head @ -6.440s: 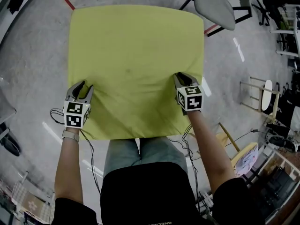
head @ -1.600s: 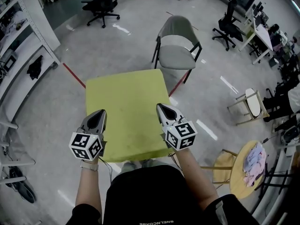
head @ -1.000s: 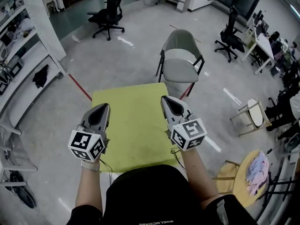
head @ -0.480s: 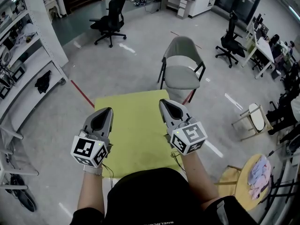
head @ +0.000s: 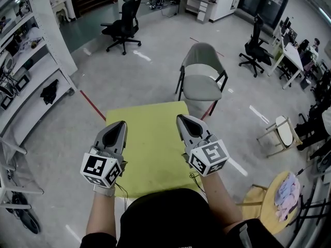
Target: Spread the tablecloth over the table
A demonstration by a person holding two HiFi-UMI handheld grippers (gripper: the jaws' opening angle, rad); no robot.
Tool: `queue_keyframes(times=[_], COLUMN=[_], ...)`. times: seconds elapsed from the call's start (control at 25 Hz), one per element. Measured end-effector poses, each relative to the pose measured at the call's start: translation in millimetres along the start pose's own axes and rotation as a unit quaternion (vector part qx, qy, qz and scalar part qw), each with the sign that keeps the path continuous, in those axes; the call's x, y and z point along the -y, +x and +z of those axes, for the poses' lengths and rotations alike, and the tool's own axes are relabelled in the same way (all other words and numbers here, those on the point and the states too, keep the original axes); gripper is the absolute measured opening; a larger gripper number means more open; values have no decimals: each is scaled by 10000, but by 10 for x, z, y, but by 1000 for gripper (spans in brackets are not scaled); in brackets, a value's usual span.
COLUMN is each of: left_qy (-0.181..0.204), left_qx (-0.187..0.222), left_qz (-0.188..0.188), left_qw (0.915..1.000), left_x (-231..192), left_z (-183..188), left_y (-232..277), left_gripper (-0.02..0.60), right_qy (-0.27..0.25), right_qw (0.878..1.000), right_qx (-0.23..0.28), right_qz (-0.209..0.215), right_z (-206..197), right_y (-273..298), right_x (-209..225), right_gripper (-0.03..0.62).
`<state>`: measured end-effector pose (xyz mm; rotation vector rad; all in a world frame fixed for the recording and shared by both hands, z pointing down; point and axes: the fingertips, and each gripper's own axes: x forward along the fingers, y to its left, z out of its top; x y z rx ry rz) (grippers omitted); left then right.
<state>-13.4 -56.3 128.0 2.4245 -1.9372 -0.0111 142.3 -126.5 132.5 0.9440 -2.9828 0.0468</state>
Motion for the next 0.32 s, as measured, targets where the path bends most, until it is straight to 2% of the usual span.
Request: queue_keyframes(times=[0.32], left_qy=[-323], left_qx=[114], left_qz=[270], left_qw=[9990], left_x=[-27], left_z=[-83], left_y=[-103], left_gripper=[12], right_qy=[-56], right_qw=[10000], right_qx=[-26], right_qz=[1], right_z=[-32], right_y=[-129], right_x=[-30], right_gripper=[9])
